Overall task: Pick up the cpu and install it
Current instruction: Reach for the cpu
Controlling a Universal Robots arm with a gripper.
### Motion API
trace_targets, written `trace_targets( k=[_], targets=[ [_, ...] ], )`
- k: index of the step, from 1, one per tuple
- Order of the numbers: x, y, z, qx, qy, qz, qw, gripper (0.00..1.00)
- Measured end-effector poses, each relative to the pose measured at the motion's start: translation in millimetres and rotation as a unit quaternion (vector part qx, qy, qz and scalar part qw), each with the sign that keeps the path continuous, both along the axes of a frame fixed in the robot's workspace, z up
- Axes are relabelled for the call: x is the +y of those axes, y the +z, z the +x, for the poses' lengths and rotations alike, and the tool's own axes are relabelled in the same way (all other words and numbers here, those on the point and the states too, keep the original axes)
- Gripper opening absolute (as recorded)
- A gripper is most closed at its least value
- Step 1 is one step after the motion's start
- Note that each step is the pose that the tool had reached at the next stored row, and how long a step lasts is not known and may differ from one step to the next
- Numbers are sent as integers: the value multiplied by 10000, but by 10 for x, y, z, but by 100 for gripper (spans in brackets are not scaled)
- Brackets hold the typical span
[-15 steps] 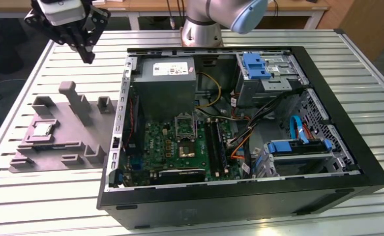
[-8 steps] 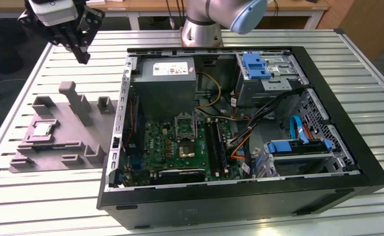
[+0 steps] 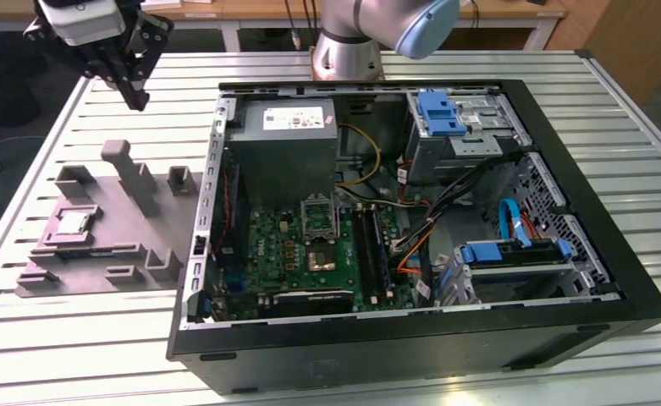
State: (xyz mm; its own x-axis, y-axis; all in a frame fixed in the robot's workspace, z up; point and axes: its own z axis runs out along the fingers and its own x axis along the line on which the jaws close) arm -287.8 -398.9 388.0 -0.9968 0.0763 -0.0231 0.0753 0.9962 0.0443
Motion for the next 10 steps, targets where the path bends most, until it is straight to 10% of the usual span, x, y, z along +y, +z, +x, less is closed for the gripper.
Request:
trace_targets(
  k=[10],
  targets=[
    [0,-6,-52,6,0,0,10000,11]
  ],
)
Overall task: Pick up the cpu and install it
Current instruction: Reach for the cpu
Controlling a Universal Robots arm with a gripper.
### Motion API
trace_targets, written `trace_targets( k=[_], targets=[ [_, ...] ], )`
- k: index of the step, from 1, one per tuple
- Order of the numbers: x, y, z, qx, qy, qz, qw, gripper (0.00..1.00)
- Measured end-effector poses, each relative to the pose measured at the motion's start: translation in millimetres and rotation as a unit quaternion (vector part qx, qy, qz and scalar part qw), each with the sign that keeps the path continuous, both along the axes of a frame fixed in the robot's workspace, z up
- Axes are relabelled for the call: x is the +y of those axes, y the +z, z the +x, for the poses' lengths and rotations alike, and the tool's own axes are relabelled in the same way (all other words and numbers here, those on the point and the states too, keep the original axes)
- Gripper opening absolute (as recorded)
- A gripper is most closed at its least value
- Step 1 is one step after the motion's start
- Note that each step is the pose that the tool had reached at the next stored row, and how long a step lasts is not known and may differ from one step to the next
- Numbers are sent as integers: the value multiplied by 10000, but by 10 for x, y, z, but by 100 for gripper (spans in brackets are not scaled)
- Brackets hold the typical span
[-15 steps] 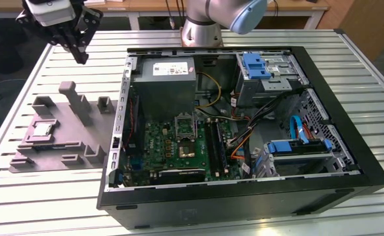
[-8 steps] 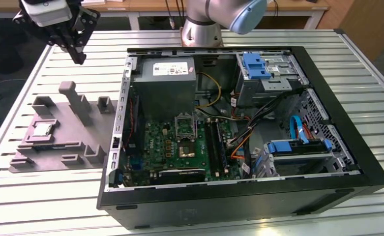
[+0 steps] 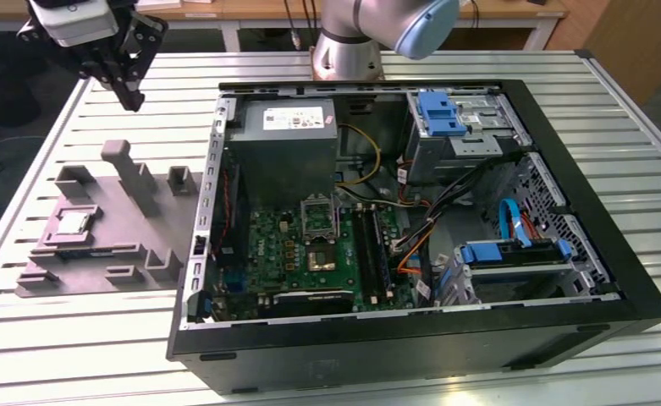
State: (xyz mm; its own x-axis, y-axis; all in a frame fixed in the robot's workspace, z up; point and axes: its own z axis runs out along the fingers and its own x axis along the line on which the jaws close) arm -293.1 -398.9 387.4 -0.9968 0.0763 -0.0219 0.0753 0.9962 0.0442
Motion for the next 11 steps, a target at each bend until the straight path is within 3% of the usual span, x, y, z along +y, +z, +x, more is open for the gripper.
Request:
trace_targets(
  k=[11],
  targets=[
    [0,-6,-36,12,0,0,10000,11]
  ],
)
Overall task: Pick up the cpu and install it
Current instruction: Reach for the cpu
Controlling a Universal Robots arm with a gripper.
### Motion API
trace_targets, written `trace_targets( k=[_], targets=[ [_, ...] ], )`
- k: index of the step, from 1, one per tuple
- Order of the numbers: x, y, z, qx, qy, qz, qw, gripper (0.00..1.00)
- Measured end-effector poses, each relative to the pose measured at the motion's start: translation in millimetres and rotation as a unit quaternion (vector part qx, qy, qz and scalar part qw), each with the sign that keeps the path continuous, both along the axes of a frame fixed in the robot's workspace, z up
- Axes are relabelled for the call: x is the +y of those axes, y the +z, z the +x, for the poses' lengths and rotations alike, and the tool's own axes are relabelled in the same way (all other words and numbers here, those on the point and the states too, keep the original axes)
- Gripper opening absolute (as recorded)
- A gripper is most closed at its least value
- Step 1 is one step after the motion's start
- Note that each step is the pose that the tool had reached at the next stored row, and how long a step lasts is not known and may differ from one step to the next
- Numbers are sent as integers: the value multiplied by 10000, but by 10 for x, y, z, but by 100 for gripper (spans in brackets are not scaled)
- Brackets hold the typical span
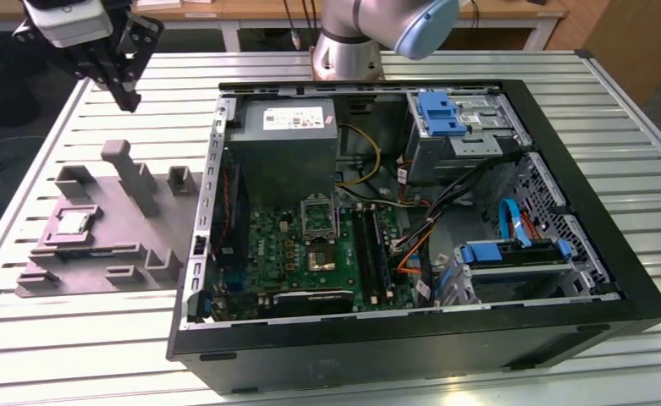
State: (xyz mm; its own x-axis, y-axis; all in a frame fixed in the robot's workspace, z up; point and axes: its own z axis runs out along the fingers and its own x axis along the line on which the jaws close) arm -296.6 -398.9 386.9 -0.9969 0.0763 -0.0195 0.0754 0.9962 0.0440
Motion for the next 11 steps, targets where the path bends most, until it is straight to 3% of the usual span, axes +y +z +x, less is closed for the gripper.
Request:
trace_targets(
  k=[11],
  targets=[
    [0,-6,-33,12,0,0,10000,11]
  ],
)
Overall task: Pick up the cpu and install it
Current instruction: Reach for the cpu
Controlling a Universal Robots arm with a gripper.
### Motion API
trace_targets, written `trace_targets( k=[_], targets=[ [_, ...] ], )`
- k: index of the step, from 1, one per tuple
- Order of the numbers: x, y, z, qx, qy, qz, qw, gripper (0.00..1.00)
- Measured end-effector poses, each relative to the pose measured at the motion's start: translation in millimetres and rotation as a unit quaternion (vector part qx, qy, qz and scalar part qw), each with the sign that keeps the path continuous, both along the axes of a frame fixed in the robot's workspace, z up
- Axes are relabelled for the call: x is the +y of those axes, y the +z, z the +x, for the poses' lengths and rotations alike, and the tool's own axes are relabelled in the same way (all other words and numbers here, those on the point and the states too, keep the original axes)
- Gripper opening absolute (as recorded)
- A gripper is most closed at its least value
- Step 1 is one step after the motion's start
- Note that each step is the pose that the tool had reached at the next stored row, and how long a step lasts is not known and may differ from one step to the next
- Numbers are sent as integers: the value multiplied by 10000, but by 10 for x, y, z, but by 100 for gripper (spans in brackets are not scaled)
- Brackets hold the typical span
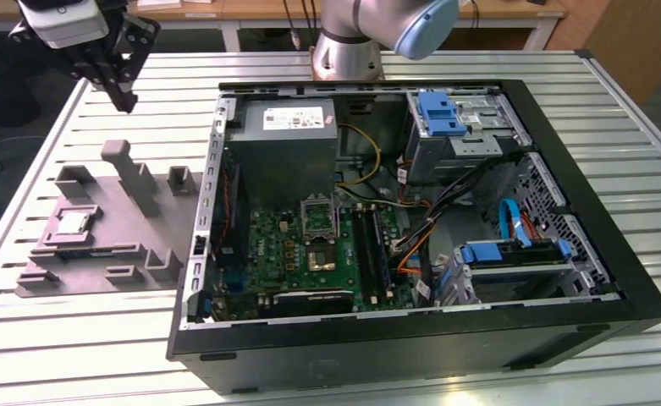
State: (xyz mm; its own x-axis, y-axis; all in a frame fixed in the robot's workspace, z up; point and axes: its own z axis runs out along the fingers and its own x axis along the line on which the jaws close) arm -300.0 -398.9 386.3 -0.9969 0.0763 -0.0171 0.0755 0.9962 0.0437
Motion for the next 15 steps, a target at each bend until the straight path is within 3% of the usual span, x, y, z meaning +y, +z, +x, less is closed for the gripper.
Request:
trace_targets(
  k=[15],
  targets=[
    [0,-6,-31,12,0,0,10000,11]
  ],
)
